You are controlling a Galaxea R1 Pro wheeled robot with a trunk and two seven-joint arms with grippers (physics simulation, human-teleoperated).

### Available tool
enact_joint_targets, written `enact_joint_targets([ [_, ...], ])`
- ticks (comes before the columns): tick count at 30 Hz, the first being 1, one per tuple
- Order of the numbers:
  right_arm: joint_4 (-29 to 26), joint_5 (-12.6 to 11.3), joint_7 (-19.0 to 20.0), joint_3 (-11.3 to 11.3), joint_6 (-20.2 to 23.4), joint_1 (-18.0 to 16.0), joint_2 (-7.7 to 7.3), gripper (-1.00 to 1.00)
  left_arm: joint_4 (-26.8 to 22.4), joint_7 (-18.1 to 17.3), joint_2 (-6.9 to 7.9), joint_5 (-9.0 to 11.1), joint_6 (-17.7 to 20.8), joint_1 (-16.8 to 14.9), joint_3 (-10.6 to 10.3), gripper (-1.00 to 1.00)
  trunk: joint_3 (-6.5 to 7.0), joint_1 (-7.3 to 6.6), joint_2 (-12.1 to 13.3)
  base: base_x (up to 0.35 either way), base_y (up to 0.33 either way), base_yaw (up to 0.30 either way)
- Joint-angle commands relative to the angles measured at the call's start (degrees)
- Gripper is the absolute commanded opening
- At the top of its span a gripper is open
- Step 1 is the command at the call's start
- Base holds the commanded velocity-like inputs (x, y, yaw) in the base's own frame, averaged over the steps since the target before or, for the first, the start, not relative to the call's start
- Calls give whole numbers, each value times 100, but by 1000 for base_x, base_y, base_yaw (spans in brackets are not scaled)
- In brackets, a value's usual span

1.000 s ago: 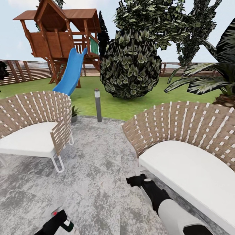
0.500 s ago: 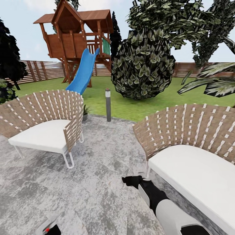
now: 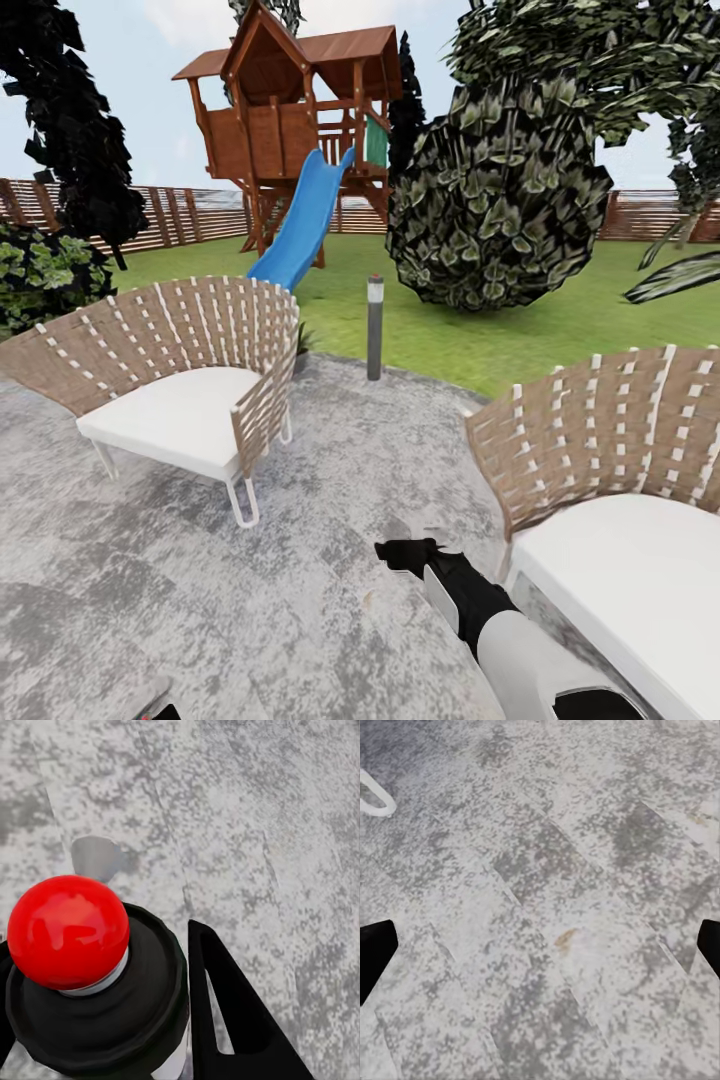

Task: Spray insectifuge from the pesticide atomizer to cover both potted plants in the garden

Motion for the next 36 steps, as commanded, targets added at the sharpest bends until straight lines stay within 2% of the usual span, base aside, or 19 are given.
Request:
enact_joint_targets([
  [1,0,0,0,-5,-3,0,0,100,1,0,0,0,0,0,-1,-100,0,0,0,319,112,269],
  [3,-3,0,-2,-70,-3,0,0,100,8,0,0,1,0,0,0,-100,0,0,0,319,110,269],
  [4,-6,-19,-7,-199,0,0,0,100,32,0,0,1,0,0,-1,-100,0,0,0,320,55,269],
  [6,-2,-77,-77,-643,-25,0,0,100,79,0,0,1,0,0,0,-100,0,0,0,319,21,269],
  [7,-1,-87,-133,-790,-43,0,0,100,86,0,0,1,0,0,0,-100,0,0,0,319,9,269],
  [9,15,-82,-482,-1098,-211,0,0,100,107,0,-9,1,-8,0,-3,-100,-2,0,0,320,2,260],
  [24,18,-89,-549,-1121,-363,0,0,100,107,0,-17,1,-9,0,-9,-100,-26,0,0,319,31,265],
  [29,11,-104,-972,-1160,-443,0,0,100,107,0,-20,6,-9,0,-9,-100,-37,0,0,319,0,266],
  [36,-35,-98,-1227,-1268,-741,0,0,100,107,0,-26,9,-9,-2,-9,-100,-54,0,0,320,0,266],
])
